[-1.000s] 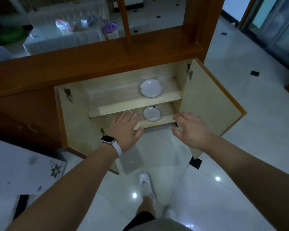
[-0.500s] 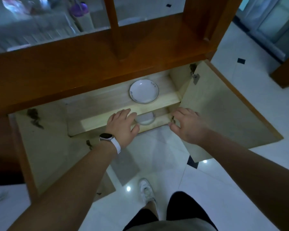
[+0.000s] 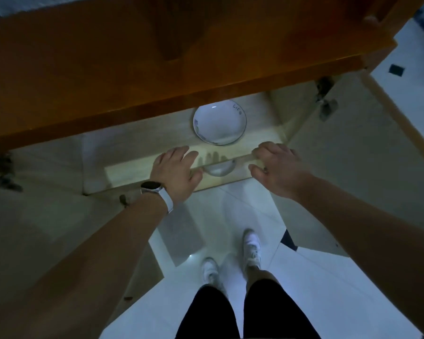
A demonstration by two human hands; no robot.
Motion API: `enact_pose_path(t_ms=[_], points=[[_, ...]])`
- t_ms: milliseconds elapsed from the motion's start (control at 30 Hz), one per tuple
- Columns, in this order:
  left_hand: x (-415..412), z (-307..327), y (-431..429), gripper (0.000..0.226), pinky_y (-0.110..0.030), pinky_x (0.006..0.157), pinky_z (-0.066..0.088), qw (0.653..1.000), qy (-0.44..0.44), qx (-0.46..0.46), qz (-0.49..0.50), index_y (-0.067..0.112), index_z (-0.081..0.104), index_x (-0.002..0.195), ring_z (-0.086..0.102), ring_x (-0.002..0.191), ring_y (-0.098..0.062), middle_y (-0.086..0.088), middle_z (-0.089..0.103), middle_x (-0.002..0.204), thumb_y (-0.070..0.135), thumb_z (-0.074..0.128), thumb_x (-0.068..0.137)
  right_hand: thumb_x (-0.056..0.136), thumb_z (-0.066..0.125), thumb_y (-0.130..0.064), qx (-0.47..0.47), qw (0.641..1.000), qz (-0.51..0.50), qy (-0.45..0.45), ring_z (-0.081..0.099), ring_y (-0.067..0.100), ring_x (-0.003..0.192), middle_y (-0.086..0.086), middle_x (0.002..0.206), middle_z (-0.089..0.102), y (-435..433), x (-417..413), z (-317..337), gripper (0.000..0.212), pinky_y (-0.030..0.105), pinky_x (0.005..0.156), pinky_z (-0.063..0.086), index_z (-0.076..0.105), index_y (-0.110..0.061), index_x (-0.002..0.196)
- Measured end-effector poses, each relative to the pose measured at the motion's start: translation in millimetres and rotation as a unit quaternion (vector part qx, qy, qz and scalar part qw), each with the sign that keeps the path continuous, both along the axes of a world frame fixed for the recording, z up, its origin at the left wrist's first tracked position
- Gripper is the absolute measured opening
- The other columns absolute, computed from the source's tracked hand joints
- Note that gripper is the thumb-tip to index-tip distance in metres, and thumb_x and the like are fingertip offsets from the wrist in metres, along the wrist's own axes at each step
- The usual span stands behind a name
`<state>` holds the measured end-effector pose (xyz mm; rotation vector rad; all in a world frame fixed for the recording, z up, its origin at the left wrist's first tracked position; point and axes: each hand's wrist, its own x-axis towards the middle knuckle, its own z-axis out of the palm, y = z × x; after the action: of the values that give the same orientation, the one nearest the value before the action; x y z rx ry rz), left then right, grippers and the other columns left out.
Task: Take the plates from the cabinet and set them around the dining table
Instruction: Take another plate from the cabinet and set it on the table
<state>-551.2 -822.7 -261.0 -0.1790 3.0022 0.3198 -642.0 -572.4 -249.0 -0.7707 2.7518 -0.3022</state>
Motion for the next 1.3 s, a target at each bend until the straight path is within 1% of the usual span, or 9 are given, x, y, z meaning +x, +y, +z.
enact_pose_path(t_ms=[167,300,500,633,833,900,1033,1200,1300], points=[[-40.1,-68.0,-11.2,0.056,-0.045,0.097,0.036,0.999,0.035,-0.012,0.016,0.015,0.058,0.126,0.049,0.120,-0.035,-0.014,0.055,0.133,0.047,0.039,0.084,0.078,0.029,-0.056,-0.027,0.999,-0.012,0.025,0.055,0.034,0.107,0.008,0.120,0.062,-11.4,-40.3,-81.1,0.068,0.044,0.090,0.048,0.064,-0.015,0.118],[-71.0,-115.3,-13.8,0.049,-0.043,0.091,0.038,0.997,0.067,-0.004,0.045,0.014,0.059,0.124,0.050,0.114,-0.034,-0.011,0.058,0.128,0.041,0.046,0.085,0.087,0.039,-0.055,-0.045,0.994,-0.103,0.003,0.057,0.031,0.109,0.007,0.118,0.062,-23.1,-71.5,-129.9,0.052,0.041,0.089,0.048,0.057,-0.020,0.121],[-115.5,-165.3,-24.0,0.041,-0.039,0.076,0.052,0.974,0.058,0.132,0.173,0.006,0.060,0.112,0.061,0.087,-0.033,-0.015,0.068,0.096,0.036,0.044,0.089,0.091,0.049,-0.048,-0.195,0.948,-0.221,-0.117,0.060,0.026,0.102,0.005,0.105,0.065,-44.6,-125.4,-179.2,0.045,0.029,0.078,0.042,0.058,-0.014,0.120],[-139.5,-180.3,-27.9,0.034,-0.024,0.069,0.039,0.915,0.042,0.263,0.304,0.013,0.055,0.119,0.054,0.081,-0.022,-0.003,0.060,0.091,0.035,0.051,0.093,0.089,0.053,-0.044,-0.253,0.925,-0.250,-0.132,0.058,0.025,0.094,0.002,0.096,0.061,-60.9,-151.1,-191.2,0.043,0.033,0.081,0.047,0.061,-0.008,0.110],[-175.3,-201.5,-47.0,0.037,-0.027,0.052,0.033,0.905,0.045,0.288,0.309,0.005,0.062,0.075,0.052,0.060,-0.026,-0.017,0.062,0.073,0.038,0.046,0.081,0.078,0.054,-0.045,-0.312,0.895,-0.270,-0.167,0.065,0.031,0.066,0.007,0.066,0.063,-77.5,-187.7,-209.0,0.033,0.037,0.064,0.052,0.059,-0.012,0.075],[-181.5,-206.7,-48.2,0.041,-0.029,0.056,0.036,0.901,0.053,0.306,0.303,0.005,0.062,0.074,0.056,0.061,-0.028,-0.016,0.064,0.071,0.041,0.046,0.082,0.085,0.055,-0.036,-0.318,0.891,-0.266,-0.185,0.065,0.027,0.057,0.013,0.068,0.067,-78.4,-193.7,-209.5,0.028,0.036,0.058,0.056,0.064,-0.010,0.079],[-189.7,-210.0,-43.8,0.023,-0.025,0.054,0.036,0.894,0.054,0.329,0.300,0.015,0.062,0.095,0.058,0.070,-0.012,0.001,0.065,0.082,0.034,0.054,0.087,0.086,0.056,-0.029,-0.330,0.880,-0.251,-0.230,0.062,0.017,0.047,0.013,0.075,0.066,-81.0,-198.0,-211.4,0.026,0.024,0.040,0.049,0.063,-0.007,0.098],[-189.1,-217.1,-33.5,0.017,-0.024,0.055,0.042,0.877,0.082,0.349,0.320,0.016,0.054,0.103,0.058,0.075,-0.017,-0.002,0.062,0.089,0.016,0.052,0.086,0.087,0.056,-0.018,-0.380,0.843,-0.261,-0.277,0.065,0.025,0.079,0.008,0.099,0.064,-81.7,-198.3,-216.6,0.023,0.030,0.051,0.058,0.058,-0.013,0.110],[-183.3,-216.5,-28.4,0.025,-0.044,0.068,0.058,0.840,0.103,0.402,0.350,0.022,0.052,0.106,0.065,0.080,-0.027,-0.001,0.064,0.093,0.018,0.050,0.081,0.090,0.056,-0.013,-0.434,0.808,-0.267,-0.295,0.062,0.021,0.083,0.002,0.104,0.062,-80.8,-190.4,-216.3,0.025,0.020,0.043,0.050,0.054,-0.019,0.114]])
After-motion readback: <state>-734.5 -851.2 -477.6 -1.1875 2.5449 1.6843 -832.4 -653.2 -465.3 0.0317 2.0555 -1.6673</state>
